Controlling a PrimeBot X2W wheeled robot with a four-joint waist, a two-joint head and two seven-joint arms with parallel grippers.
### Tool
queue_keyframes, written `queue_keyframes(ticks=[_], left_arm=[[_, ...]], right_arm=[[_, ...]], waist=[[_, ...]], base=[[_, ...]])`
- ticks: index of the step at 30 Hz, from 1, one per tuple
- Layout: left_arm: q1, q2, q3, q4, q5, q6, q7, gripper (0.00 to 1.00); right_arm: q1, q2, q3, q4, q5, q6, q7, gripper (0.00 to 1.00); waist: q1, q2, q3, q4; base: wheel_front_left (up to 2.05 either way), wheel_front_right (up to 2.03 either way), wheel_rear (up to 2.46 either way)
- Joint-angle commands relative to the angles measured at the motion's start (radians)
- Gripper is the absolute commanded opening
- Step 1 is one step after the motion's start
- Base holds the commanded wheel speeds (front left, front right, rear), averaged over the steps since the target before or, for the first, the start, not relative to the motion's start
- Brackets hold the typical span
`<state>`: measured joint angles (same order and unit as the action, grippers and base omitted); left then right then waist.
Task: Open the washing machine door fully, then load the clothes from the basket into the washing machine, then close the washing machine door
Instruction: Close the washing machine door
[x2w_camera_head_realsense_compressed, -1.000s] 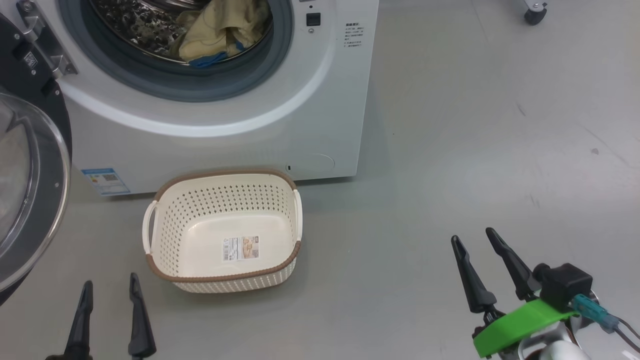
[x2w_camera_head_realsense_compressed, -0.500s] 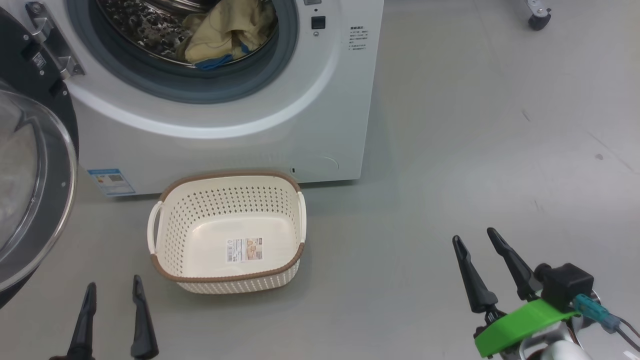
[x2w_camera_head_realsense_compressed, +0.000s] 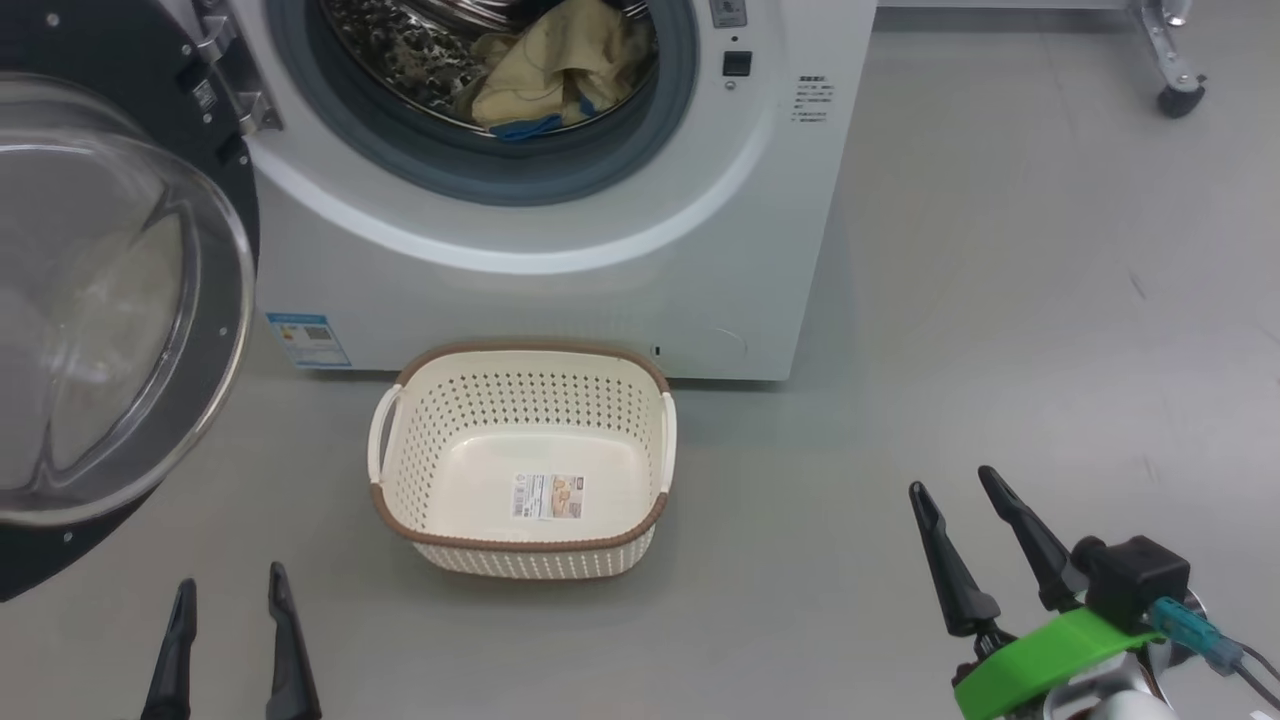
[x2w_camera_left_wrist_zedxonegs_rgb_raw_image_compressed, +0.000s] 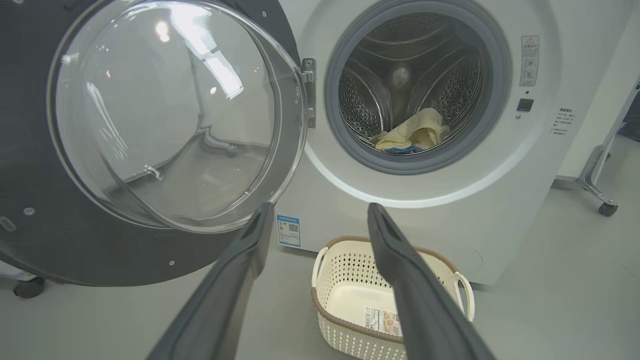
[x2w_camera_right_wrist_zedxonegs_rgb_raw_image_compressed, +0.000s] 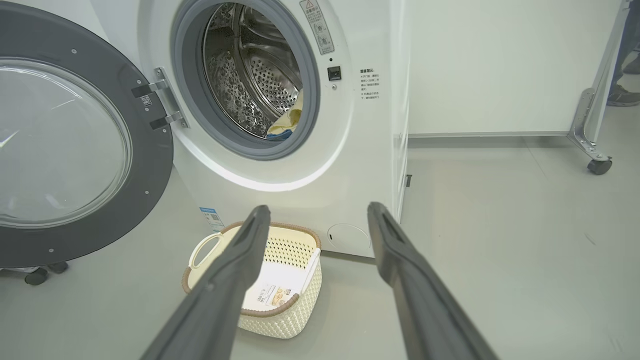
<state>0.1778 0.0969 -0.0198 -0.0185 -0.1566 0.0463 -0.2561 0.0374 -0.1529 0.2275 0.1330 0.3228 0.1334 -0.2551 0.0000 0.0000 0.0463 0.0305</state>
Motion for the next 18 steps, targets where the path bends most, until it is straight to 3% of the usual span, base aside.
queue_keyframes(ticks=[1, 18], left_arm=[[-0.016, -0.002, 0.034, -0.029, 0.011, 0.007, -0.006, 1.00], [-0.020, -0.017, 0.041, -0.026, -0.003, 0.013, -0.006, 1.00]], right_arm=[[-0.022, -0.021, 0.016, -0.034, -0.006, -0.003, -0.007, 1.00], [-0.041, -0.026, 0.030, -0.031, -0.008, -0.003, -0.007, 1.00]], waist=[[0.0000, 0.0000, 0.000, 0.029], [0.0000, 0.0000, 0.008, 0.211]], base=[[0.00, 0.00, 0.00], [0.00, 0.00, 0.00]])
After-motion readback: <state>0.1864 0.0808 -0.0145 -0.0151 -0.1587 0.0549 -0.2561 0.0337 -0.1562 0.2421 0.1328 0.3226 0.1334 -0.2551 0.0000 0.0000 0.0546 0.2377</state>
